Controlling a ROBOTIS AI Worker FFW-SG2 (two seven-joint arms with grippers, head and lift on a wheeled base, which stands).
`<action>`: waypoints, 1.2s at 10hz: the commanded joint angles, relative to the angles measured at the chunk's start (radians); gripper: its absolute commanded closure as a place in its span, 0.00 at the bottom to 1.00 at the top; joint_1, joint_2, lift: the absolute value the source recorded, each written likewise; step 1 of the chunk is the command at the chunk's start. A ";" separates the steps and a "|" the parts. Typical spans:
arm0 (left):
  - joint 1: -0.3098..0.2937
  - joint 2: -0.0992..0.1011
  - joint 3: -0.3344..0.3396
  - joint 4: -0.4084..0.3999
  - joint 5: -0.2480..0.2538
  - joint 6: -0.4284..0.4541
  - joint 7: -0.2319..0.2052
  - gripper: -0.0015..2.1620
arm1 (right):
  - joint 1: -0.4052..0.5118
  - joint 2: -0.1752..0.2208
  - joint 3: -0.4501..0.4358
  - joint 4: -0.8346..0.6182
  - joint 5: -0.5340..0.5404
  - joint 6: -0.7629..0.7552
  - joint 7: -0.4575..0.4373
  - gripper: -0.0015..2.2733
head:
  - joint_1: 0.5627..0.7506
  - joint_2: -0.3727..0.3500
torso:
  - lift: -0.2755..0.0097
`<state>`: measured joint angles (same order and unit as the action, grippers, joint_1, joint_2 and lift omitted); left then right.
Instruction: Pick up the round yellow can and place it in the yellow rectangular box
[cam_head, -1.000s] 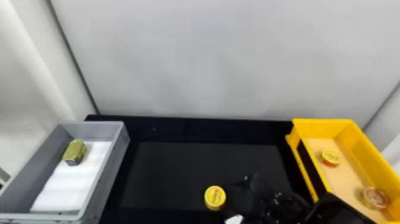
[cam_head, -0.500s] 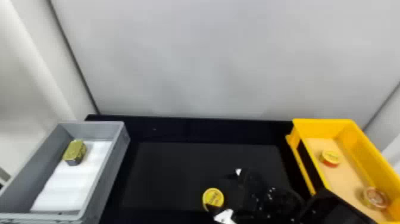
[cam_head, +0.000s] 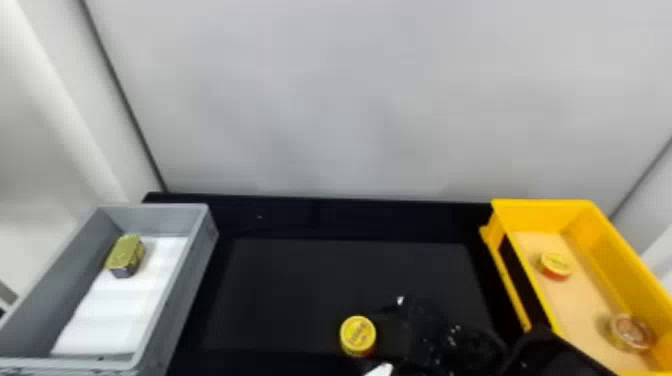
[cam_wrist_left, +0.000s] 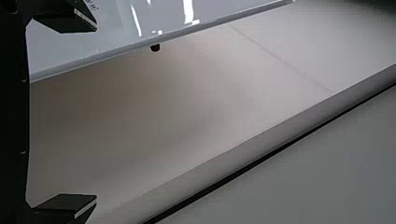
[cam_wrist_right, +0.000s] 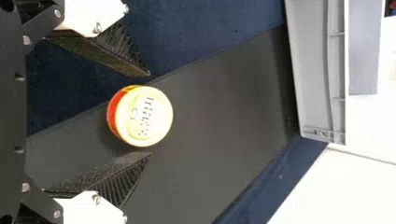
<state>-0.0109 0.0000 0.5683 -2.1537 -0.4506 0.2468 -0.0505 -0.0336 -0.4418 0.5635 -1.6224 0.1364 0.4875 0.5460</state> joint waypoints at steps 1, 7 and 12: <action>0.000 -0.003 0.000 -0.002 -0.002 -0.001 0.000 0.00 | -0.005 0.003 0.004 0.019 0.000 -0.007 0.000 0.10 | 0.66 0.53 | 0.77; 0.002 -0.003 0.001 -0.008 -0.003 -0.006 0.000 0.00 | -0.009 0.021 0.006 0.075 -0.006 -0.019 0.000 0.13 | 0.66 0.53 | 0.77; 0.006 -0.003 0.009 -0.012 -0.005 -0.006 0.000 0.00 | -0.011 0.021 0.007 0.084 -0.007 -0.024 -0.007 0.18 | 0.66 0.53 | 0.77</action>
<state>-0.0069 0.0000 0.5736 -2.1645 -0.4556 0.2409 -0.0505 -0.0446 -0.4199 0.5704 -1.5390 0.1287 0.4675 0.5427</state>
